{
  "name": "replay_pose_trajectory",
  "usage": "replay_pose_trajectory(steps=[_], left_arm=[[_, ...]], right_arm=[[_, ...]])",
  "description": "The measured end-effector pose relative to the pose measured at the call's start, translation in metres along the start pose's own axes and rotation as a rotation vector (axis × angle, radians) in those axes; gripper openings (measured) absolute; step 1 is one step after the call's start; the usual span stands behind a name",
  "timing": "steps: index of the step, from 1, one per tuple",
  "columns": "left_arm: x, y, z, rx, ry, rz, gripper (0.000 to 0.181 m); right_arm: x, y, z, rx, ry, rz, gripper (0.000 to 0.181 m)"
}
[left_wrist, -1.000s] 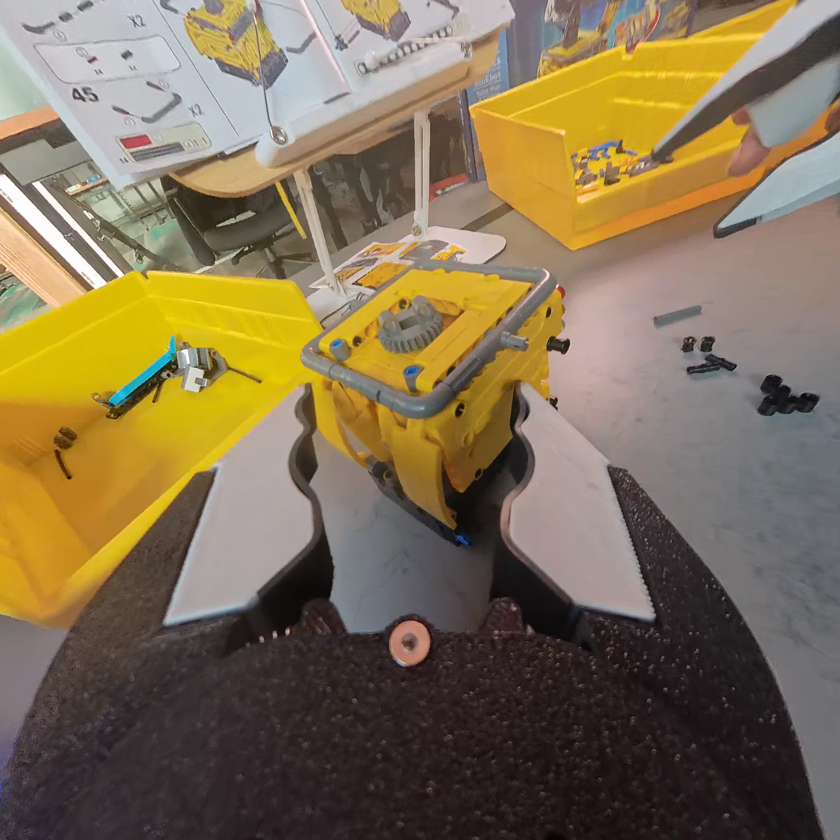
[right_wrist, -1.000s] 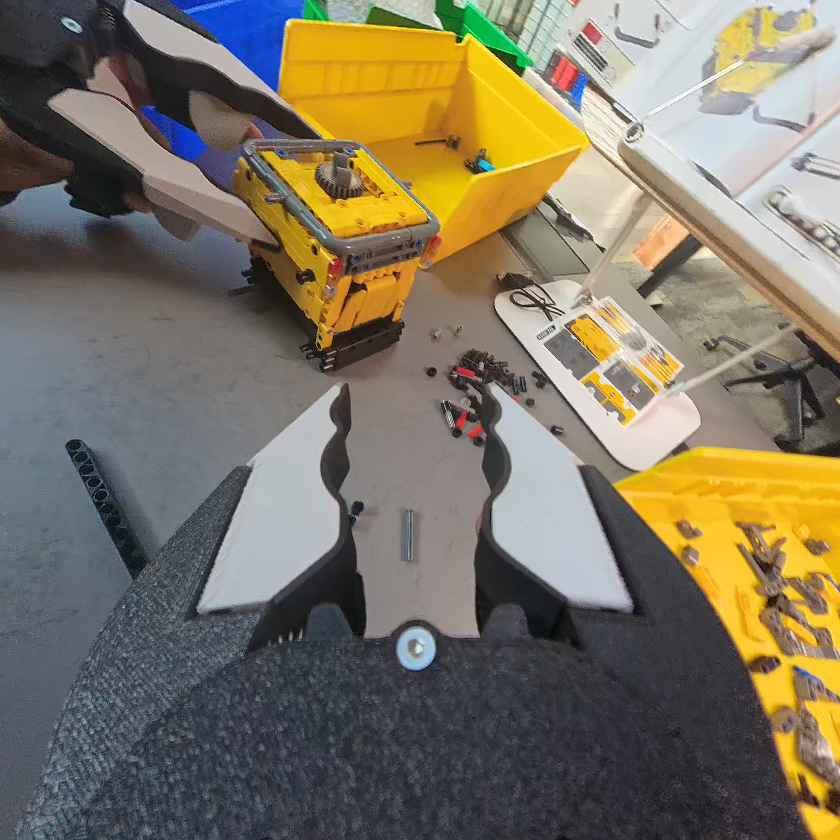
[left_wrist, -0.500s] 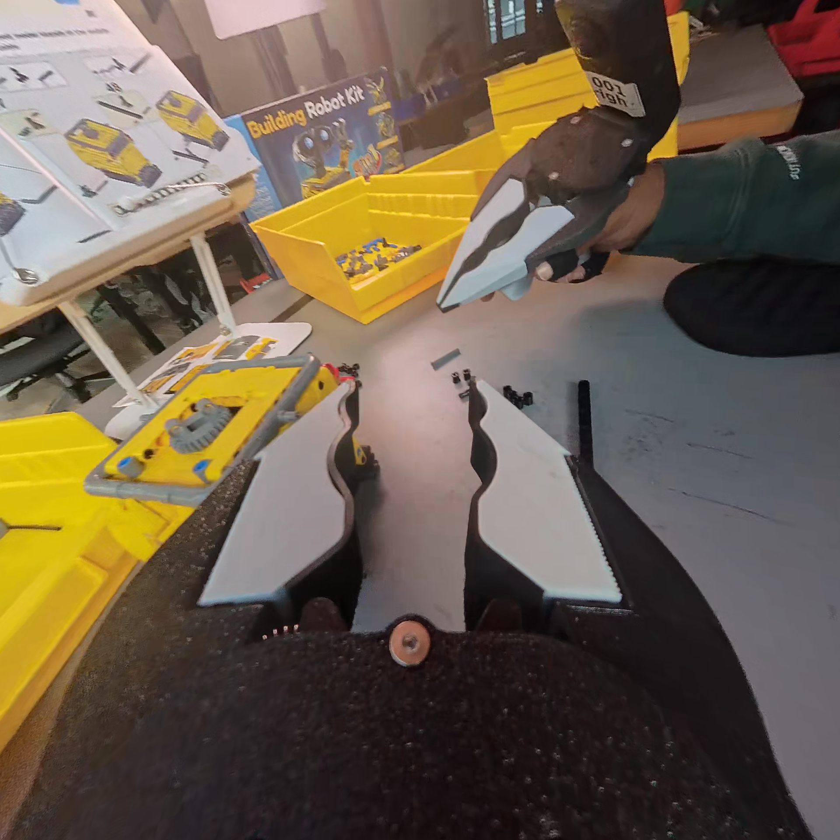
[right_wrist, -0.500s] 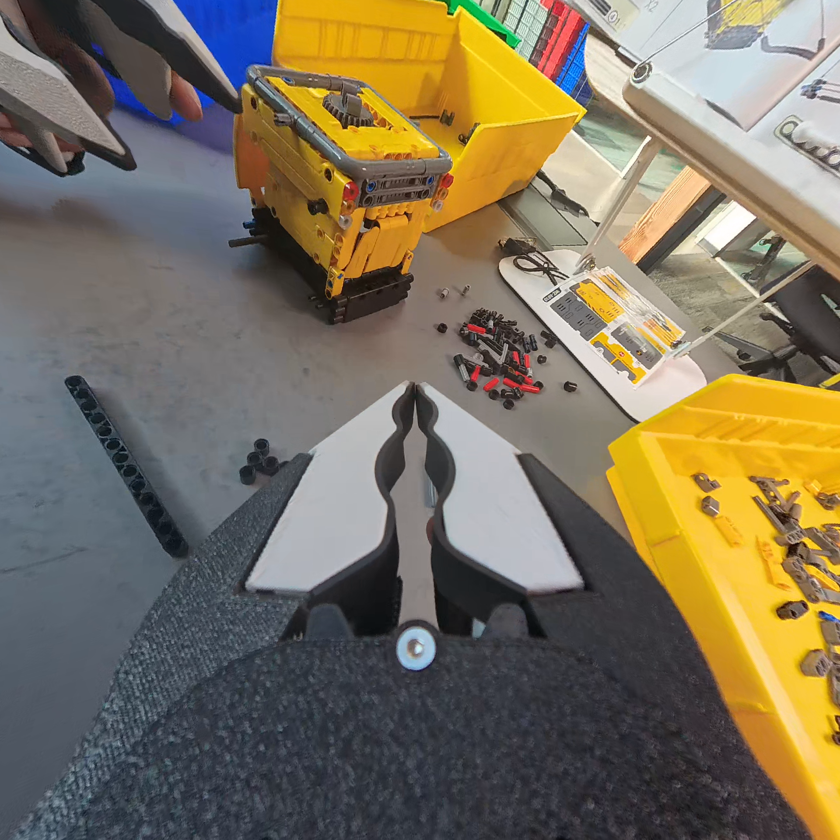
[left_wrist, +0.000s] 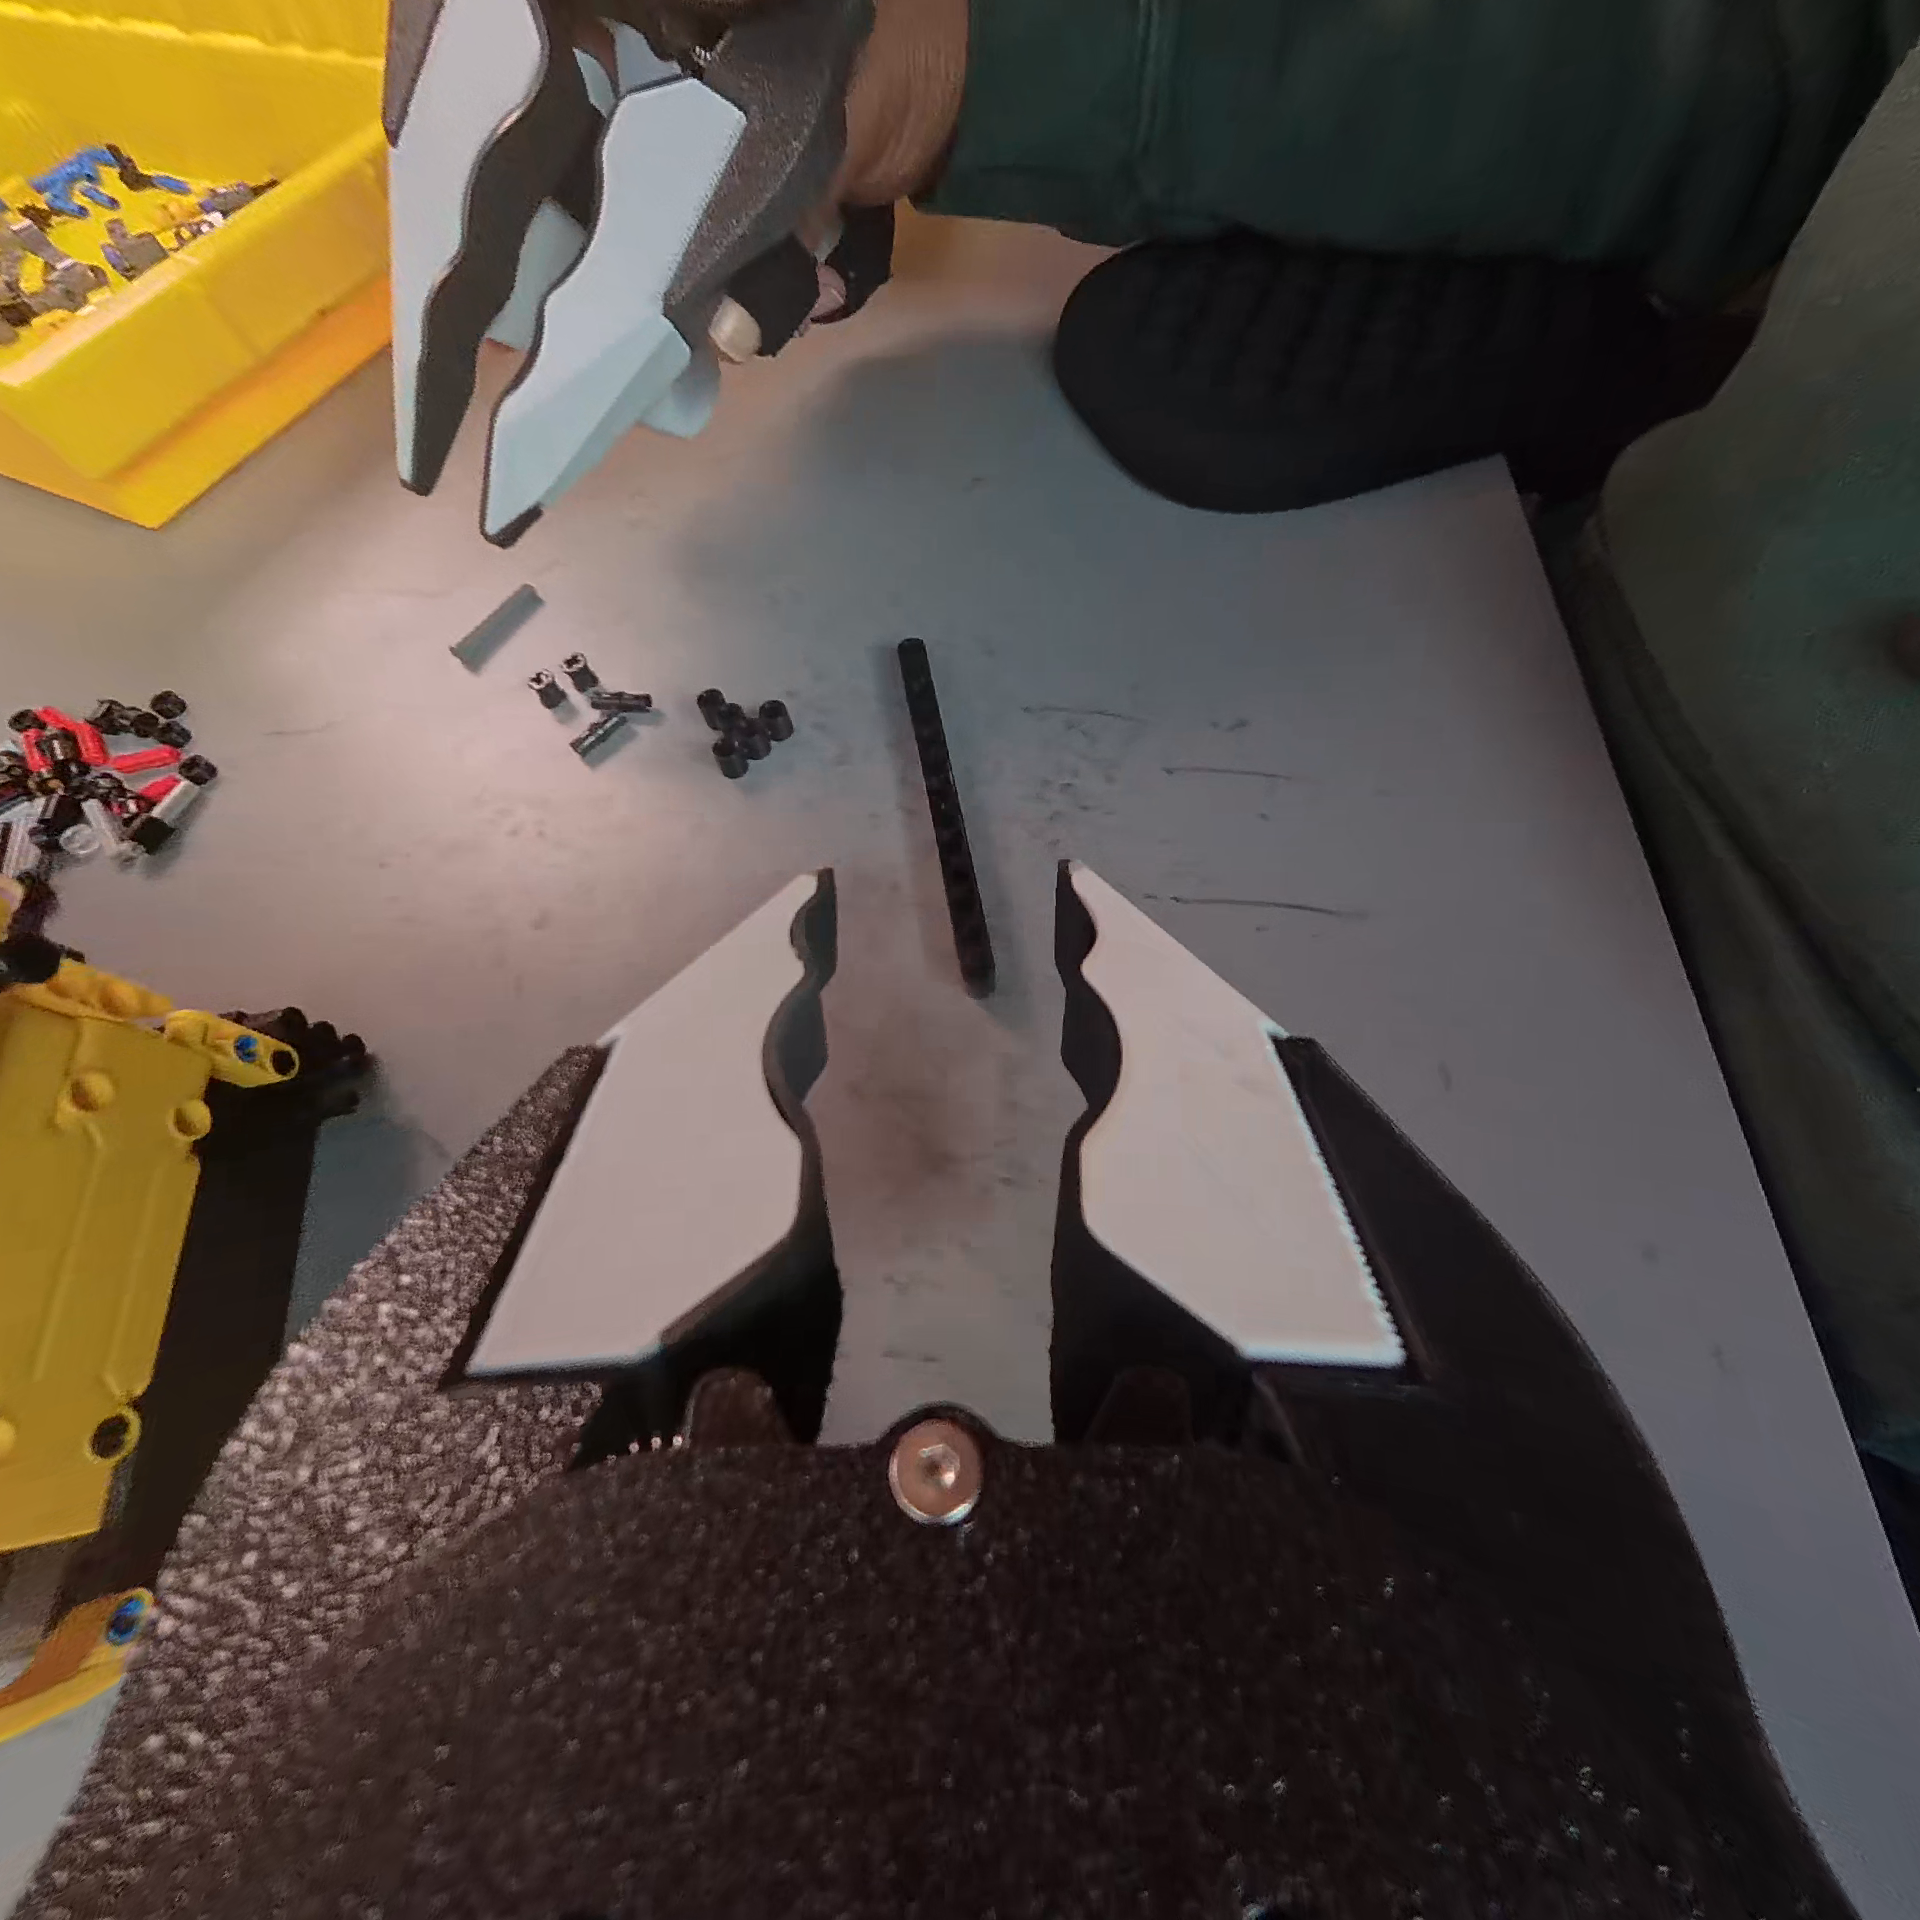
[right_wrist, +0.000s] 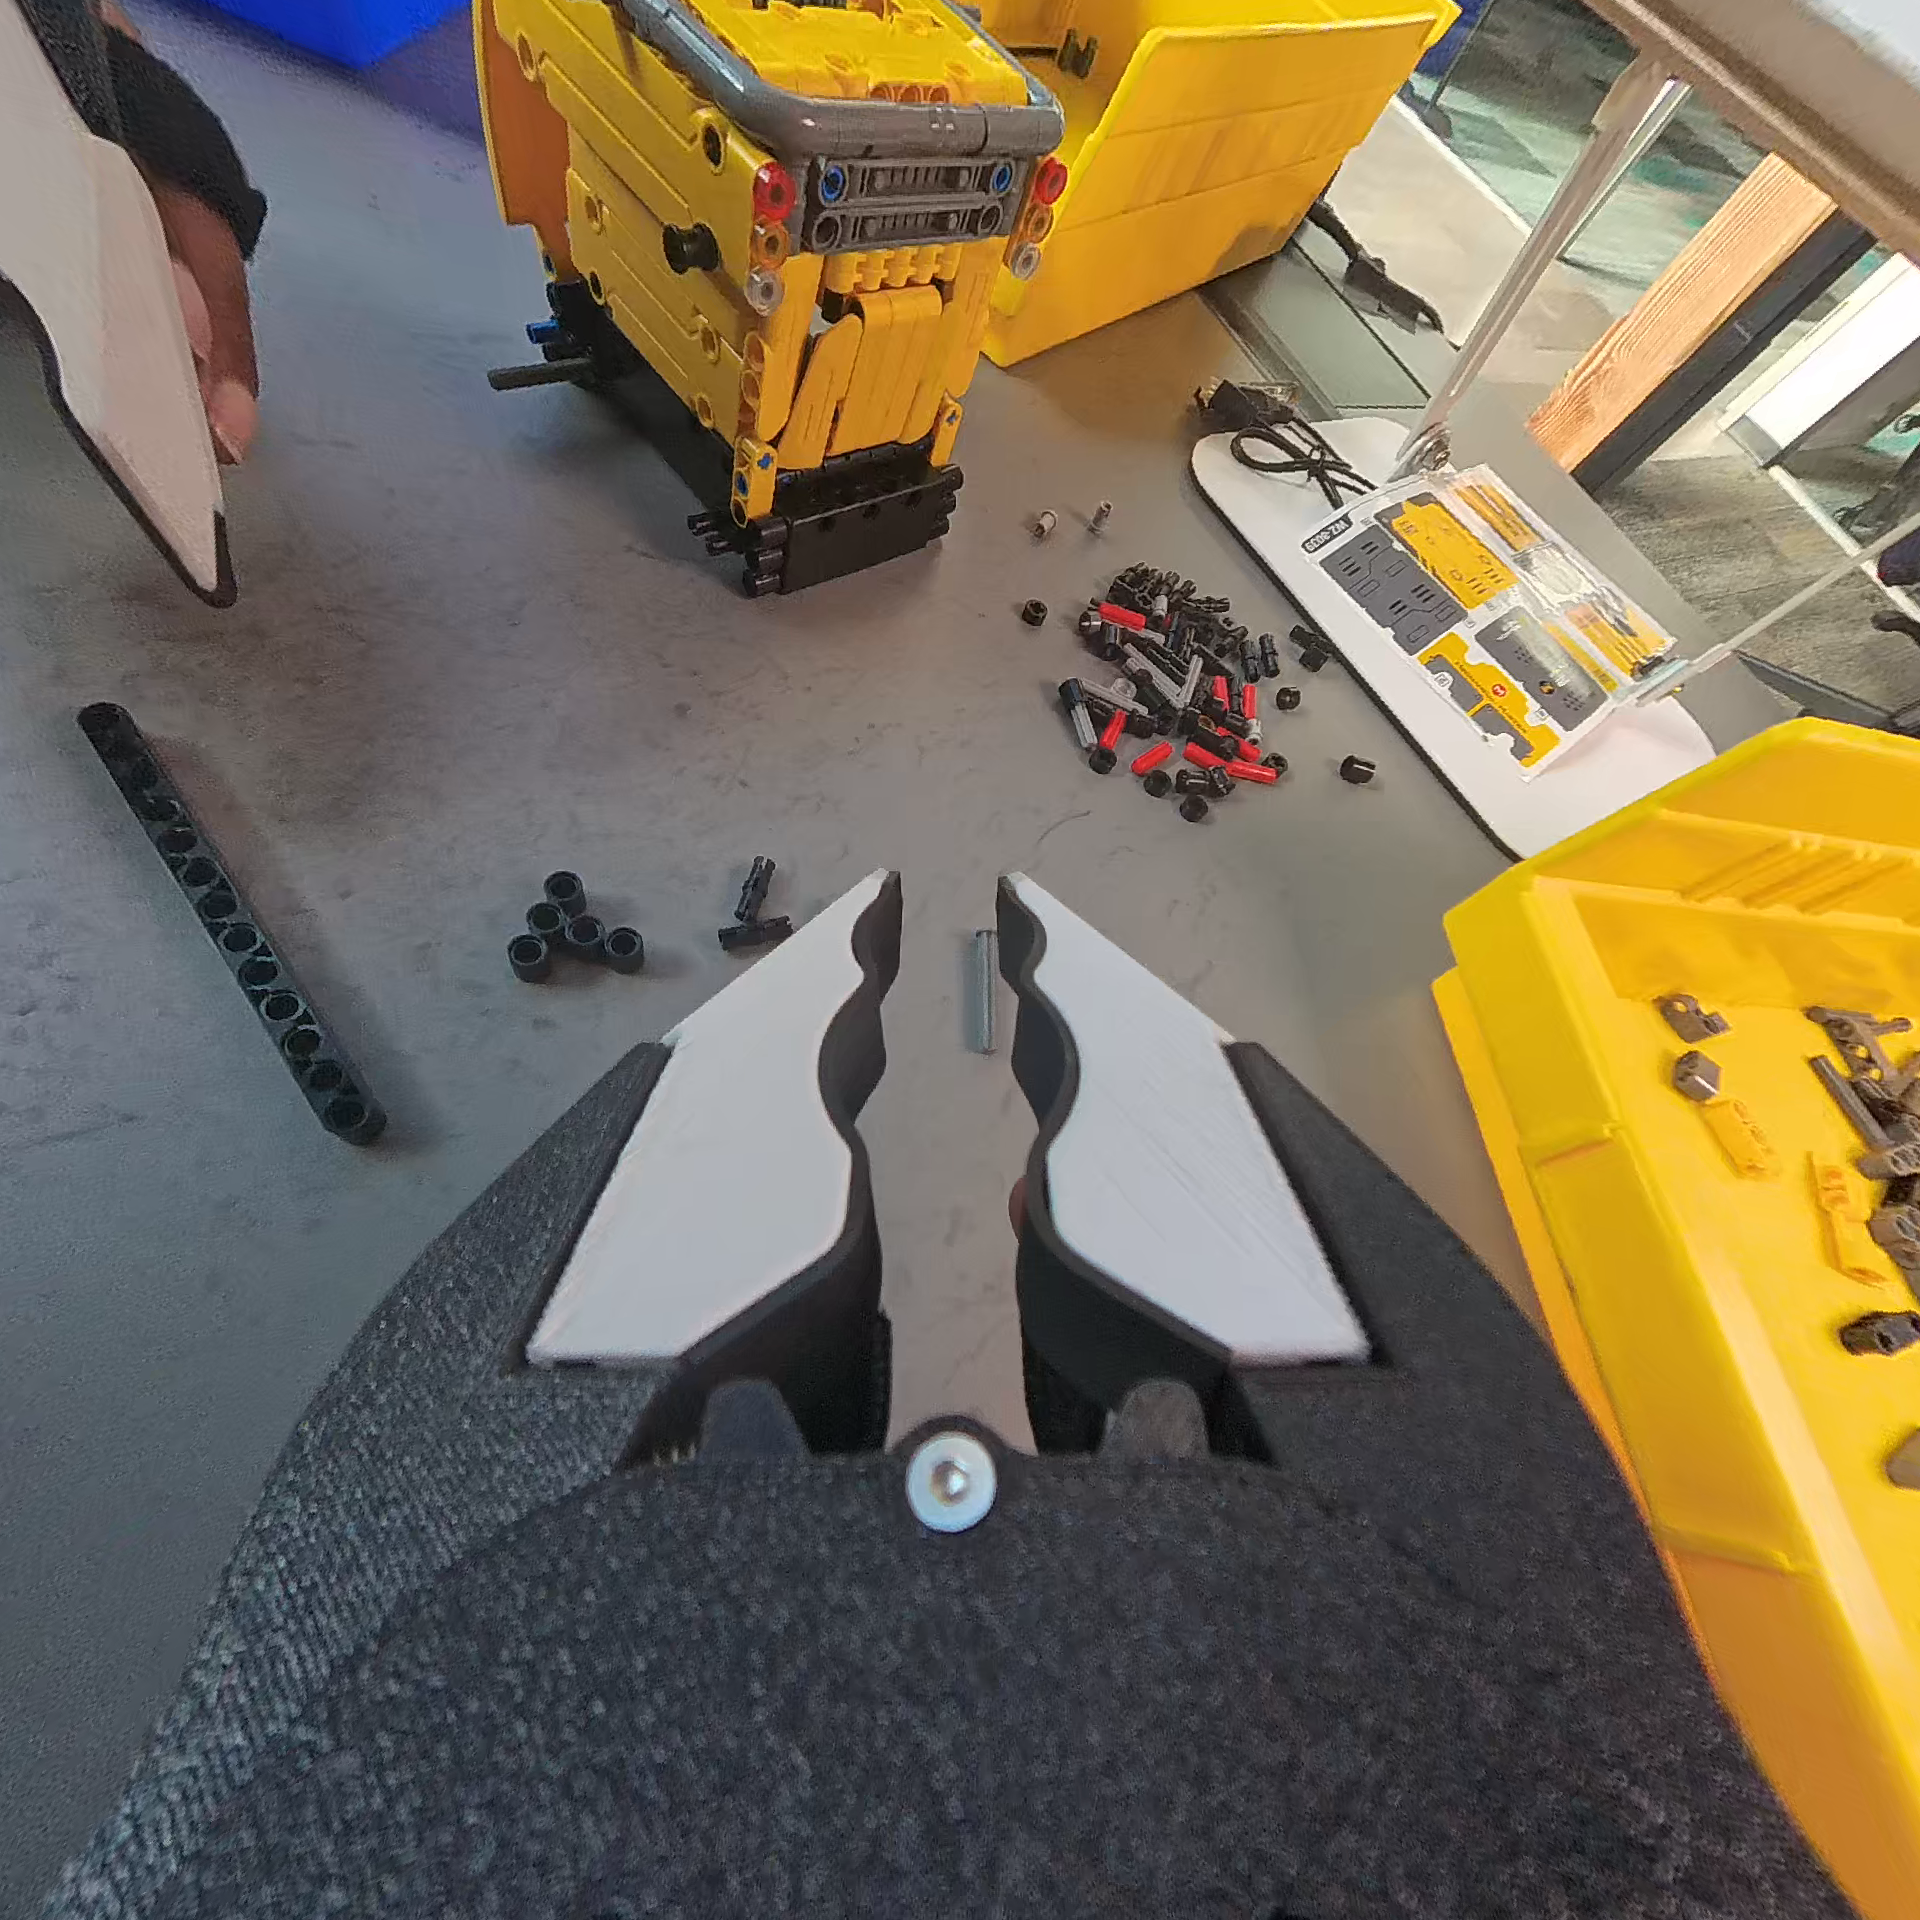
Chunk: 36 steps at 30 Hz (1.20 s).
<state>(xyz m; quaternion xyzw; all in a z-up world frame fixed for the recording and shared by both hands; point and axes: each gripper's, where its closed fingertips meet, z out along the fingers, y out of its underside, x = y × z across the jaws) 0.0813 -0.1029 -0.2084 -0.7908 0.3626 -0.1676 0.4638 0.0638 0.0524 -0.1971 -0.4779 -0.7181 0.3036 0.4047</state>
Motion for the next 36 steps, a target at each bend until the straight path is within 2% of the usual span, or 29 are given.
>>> replay_pose_trajectory(steps=[6,13,36], left_arm=[[0.004,0.014,0.009,-0.105,0.013,-0.001,0.033],[0.000,0.030,0.014,-0.199,-0.020,0.007,0.007],[-0.017,0.036,-0.001,-0.185,-0.094,-0.023,0.008]], right_arm=[[0.003,0.005,0.000,-0.017,0.010,0.008,0.018],[0.009,0.009,0.001,-0.028,0.036,0.022,0.017],[0.013,0.008,0.001,-0.001,0.070,0.041,0.017]])
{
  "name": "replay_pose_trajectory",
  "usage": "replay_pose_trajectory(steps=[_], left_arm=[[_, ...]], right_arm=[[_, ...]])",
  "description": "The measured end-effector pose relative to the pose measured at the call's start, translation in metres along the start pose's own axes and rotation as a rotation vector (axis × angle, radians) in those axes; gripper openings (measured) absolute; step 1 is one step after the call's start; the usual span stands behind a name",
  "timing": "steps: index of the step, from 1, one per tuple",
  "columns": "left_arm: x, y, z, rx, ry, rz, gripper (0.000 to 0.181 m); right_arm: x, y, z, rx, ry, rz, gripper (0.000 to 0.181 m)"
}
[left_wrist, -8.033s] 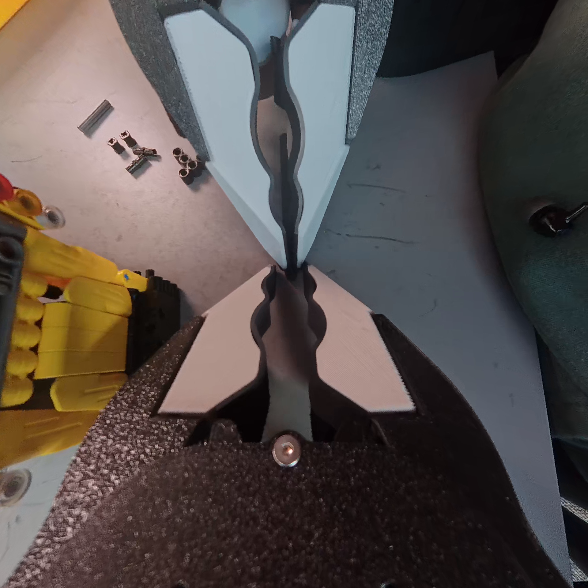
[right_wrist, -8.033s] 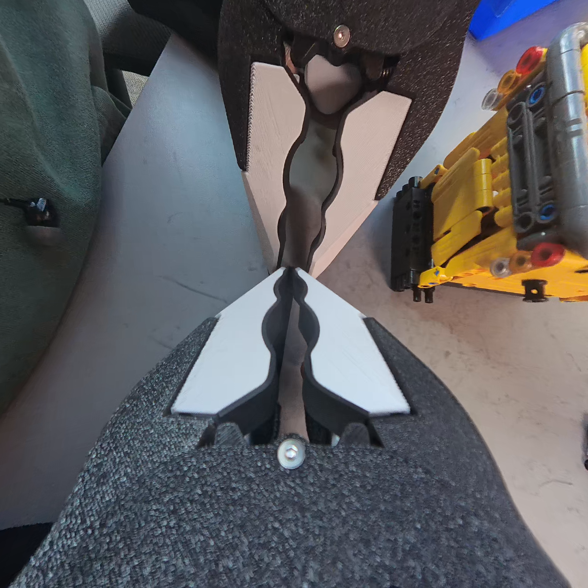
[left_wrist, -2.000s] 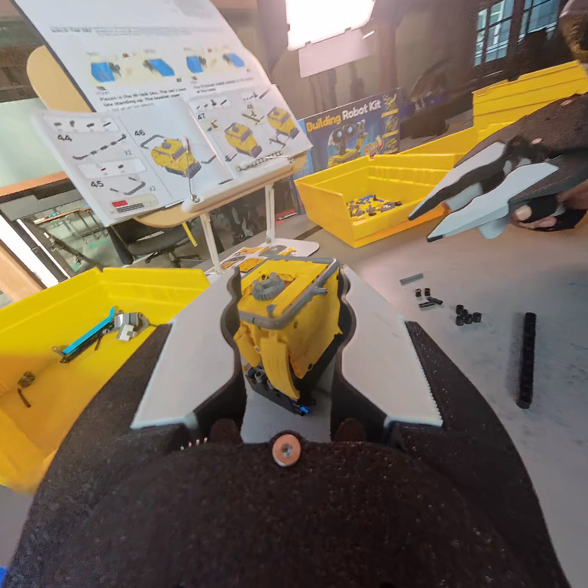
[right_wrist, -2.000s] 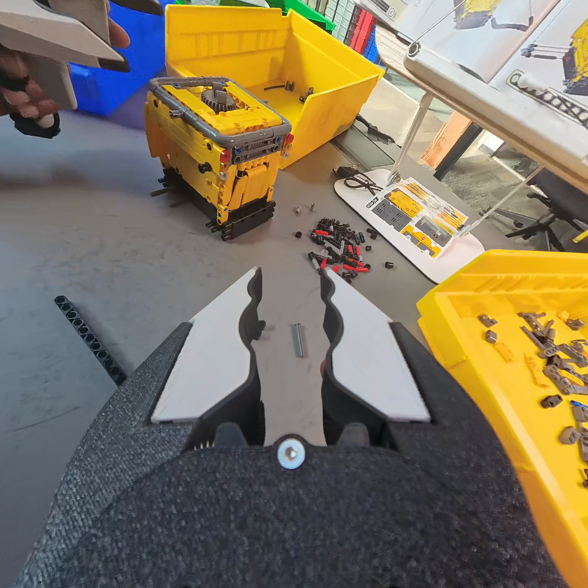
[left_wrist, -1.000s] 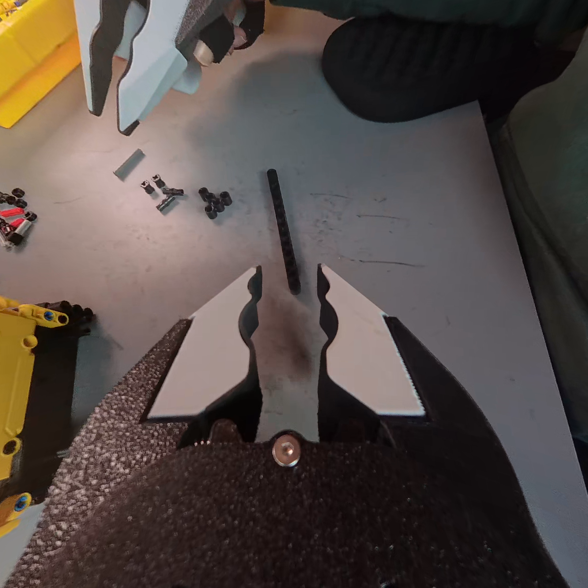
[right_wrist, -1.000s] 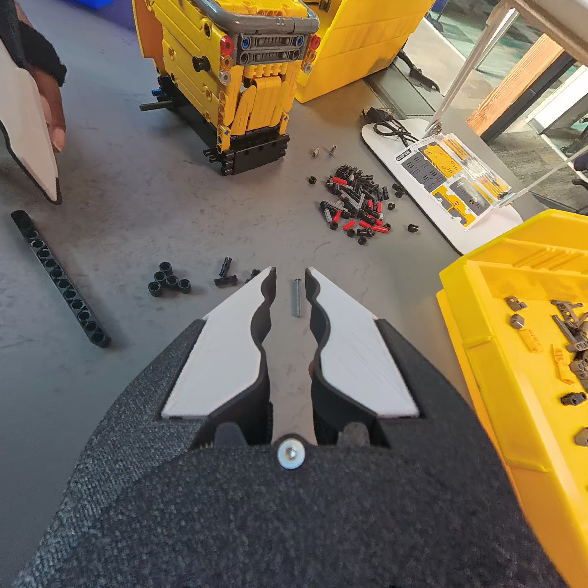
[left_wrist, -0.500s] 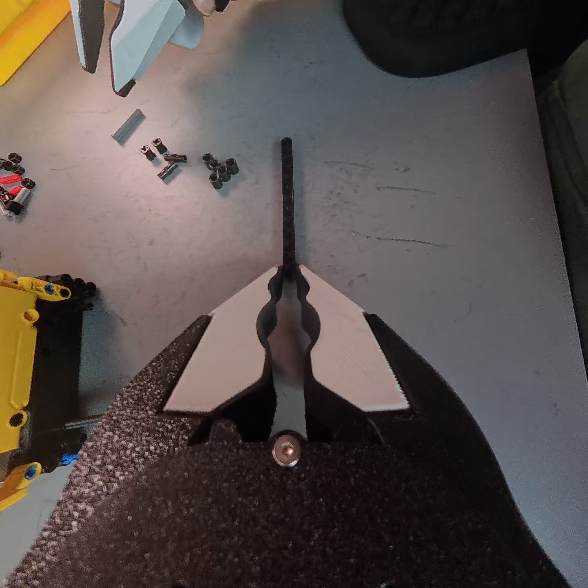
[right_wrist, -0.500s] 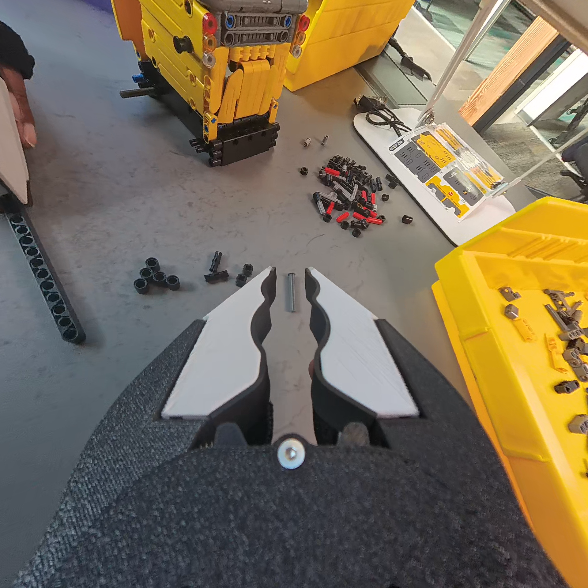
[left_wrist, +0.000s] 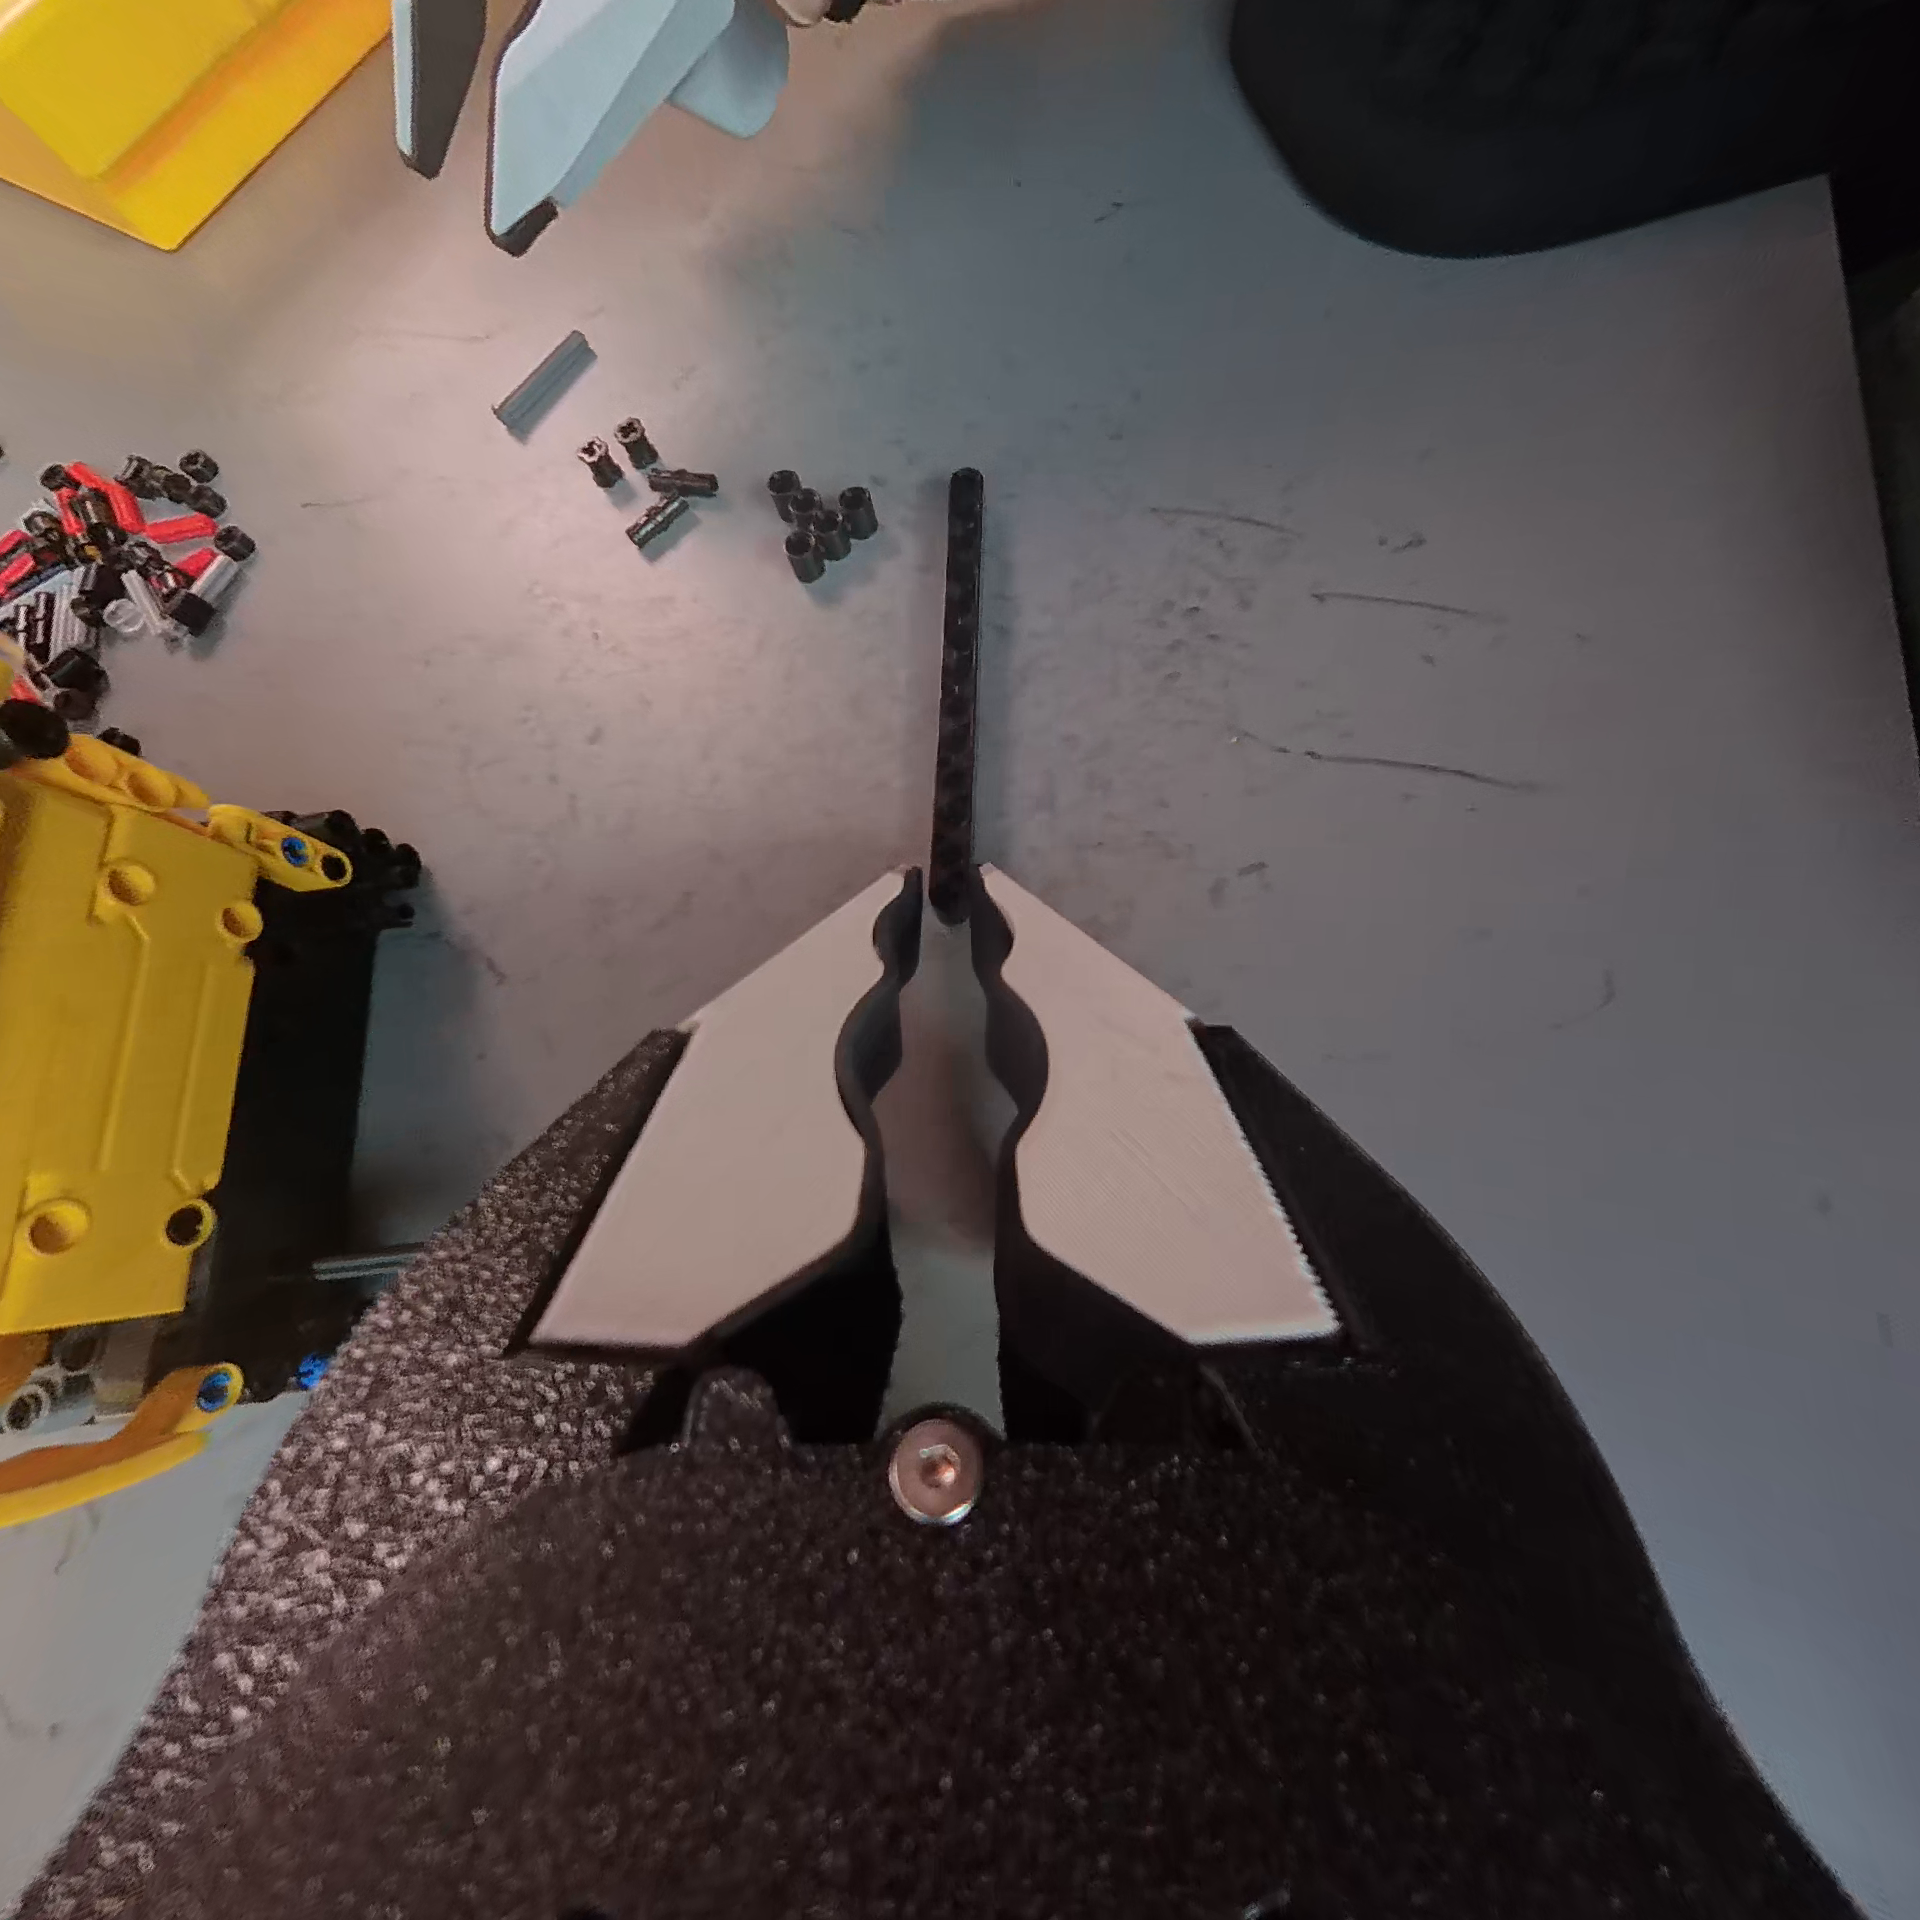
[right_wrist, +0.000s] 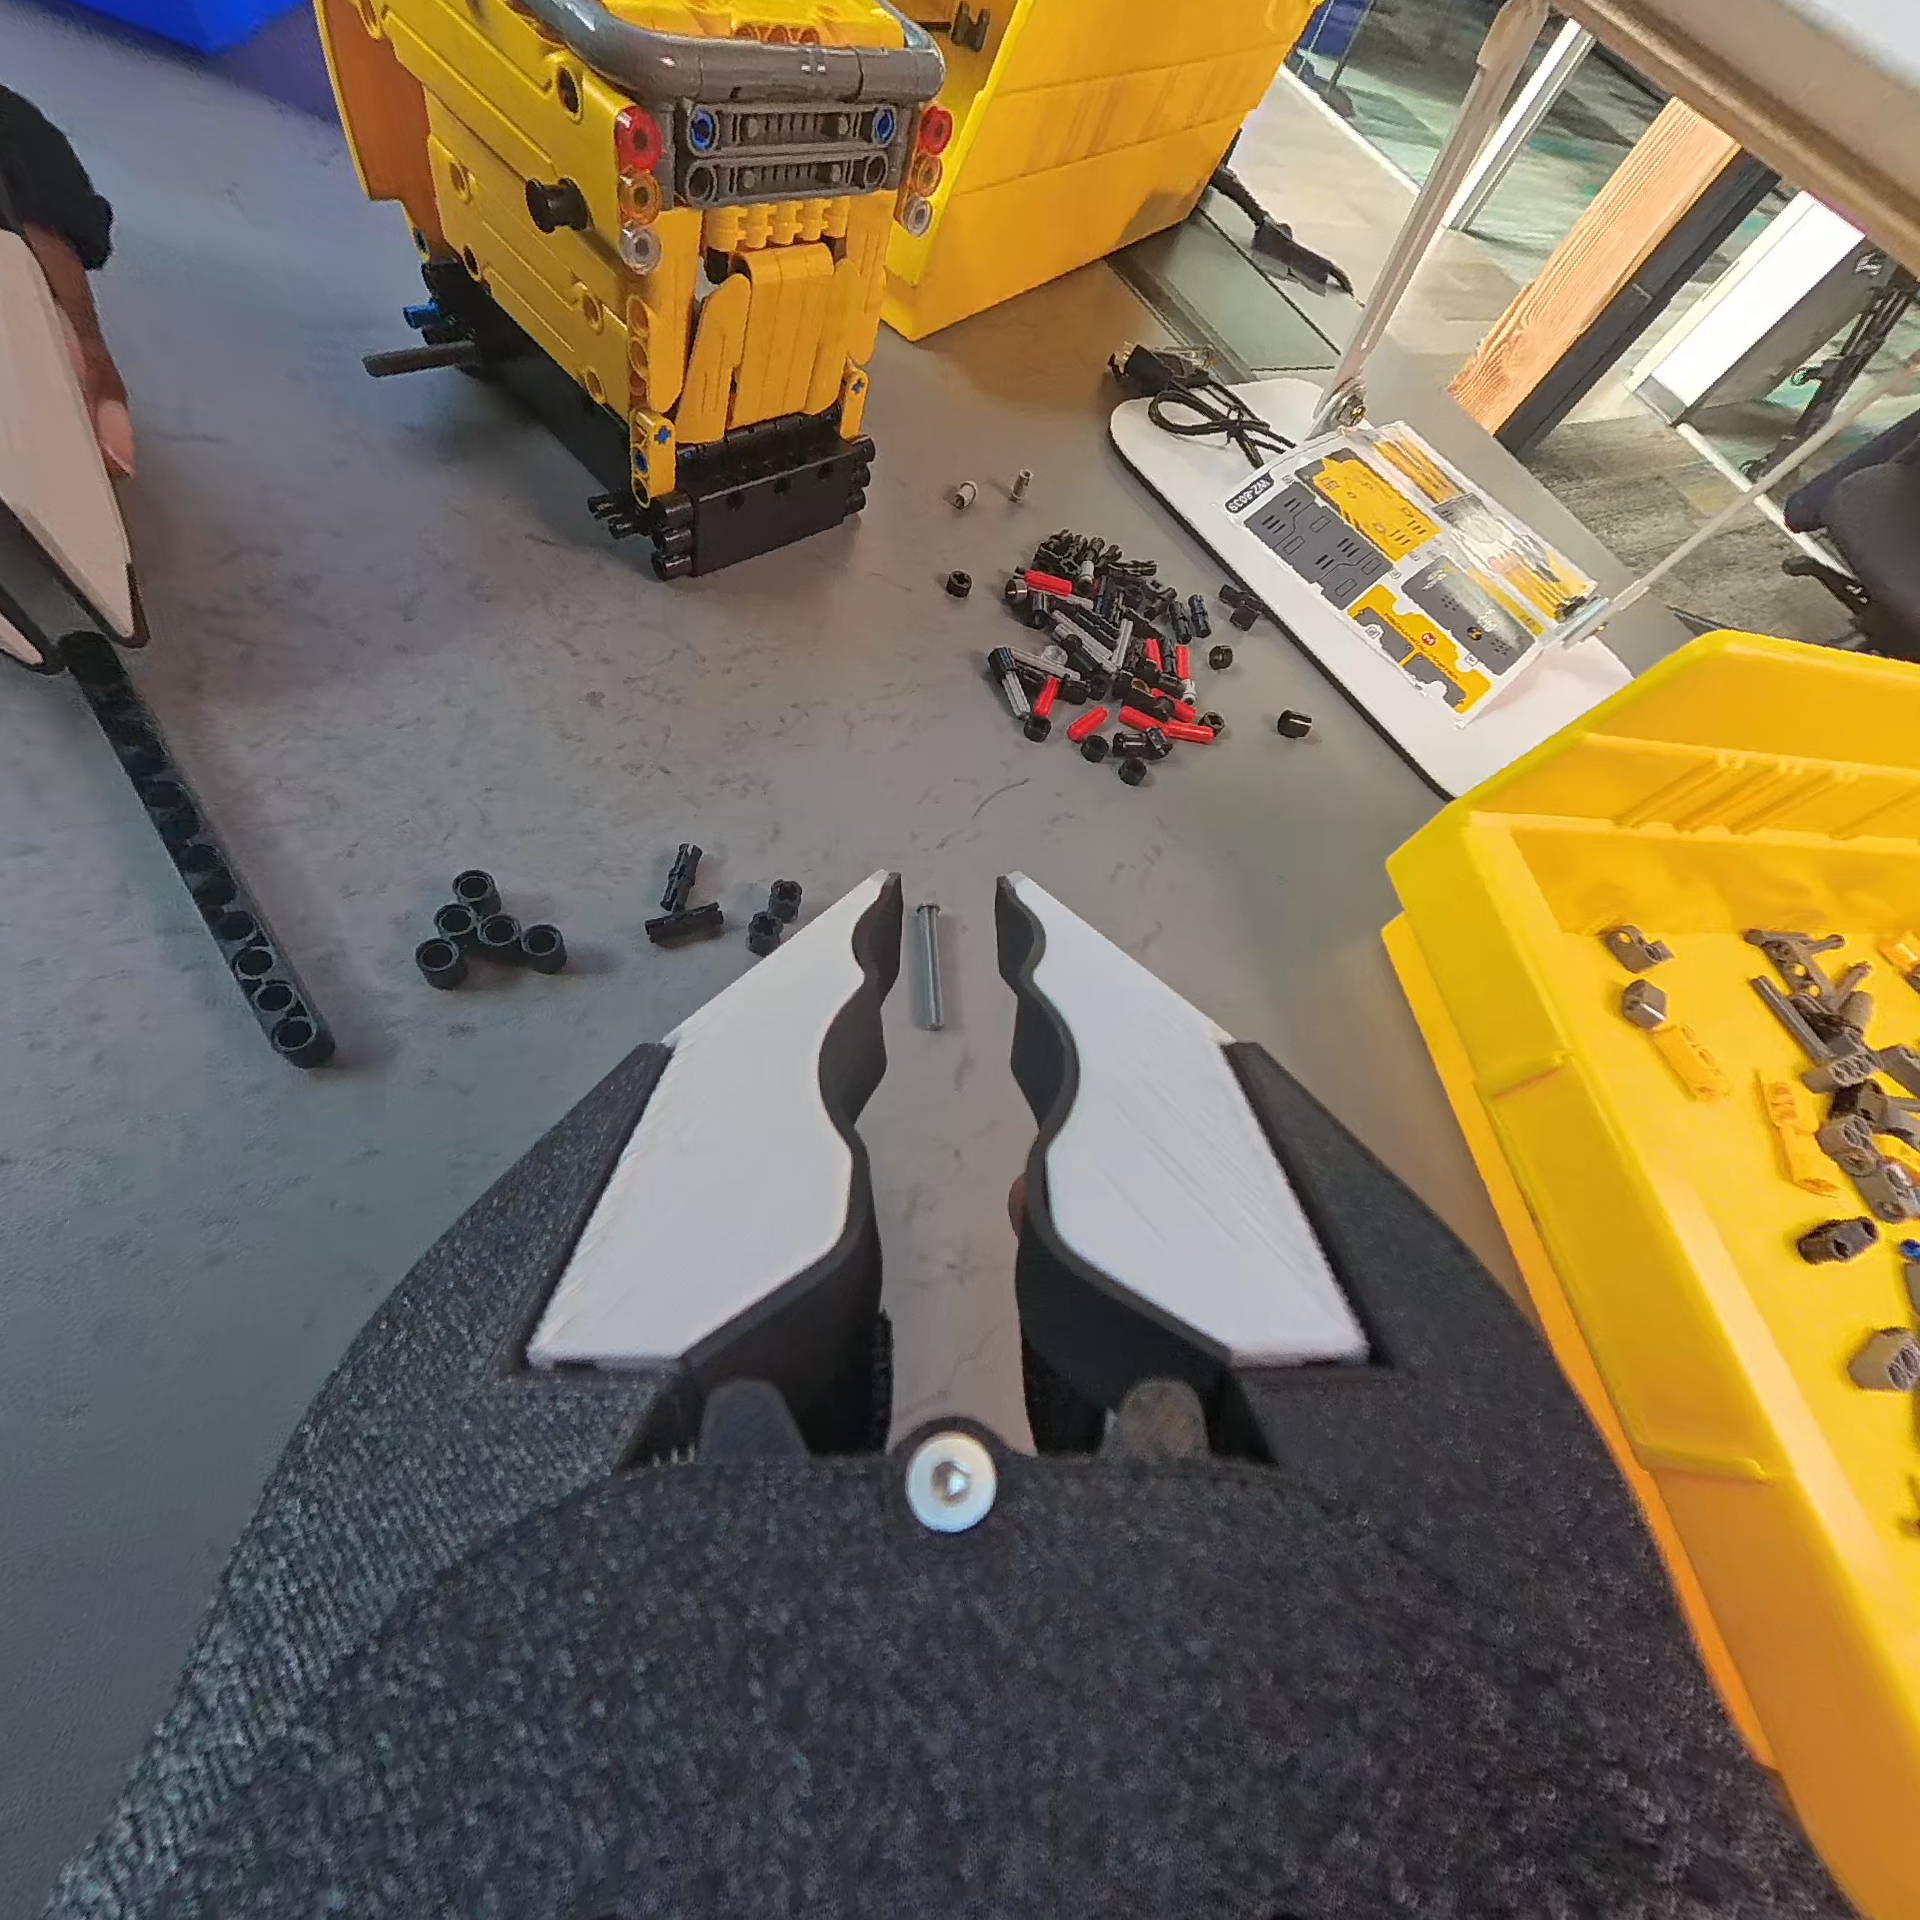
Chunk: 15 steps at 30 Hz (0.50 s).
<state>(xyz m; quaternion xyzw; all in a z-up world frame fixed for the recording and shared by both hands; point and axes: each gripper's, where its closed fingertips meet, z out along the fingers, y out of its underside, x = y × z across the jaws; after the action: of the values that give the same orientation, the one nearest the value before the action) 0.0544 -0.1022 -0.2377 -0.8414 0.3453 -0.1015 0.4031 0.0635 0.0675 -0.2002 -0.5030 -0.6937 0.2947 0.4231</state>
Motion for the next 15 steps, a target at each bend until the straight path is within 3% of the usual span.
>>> replay_pose_trajectory(steps=[7,15], left_arm=[[-0.006,-0.003,-0.005,0.032,-0.017,-0.027,0.010],[-0.001,-0.008,-0.007,0.065,0.024,-0.048,0.031]], right_arm=[[0.001,-0.003,-0.001,0.028,0.000,0.015,0.017],[0.002,-0.005,-0.001,0.047,-0.004,0.042,0.017]])
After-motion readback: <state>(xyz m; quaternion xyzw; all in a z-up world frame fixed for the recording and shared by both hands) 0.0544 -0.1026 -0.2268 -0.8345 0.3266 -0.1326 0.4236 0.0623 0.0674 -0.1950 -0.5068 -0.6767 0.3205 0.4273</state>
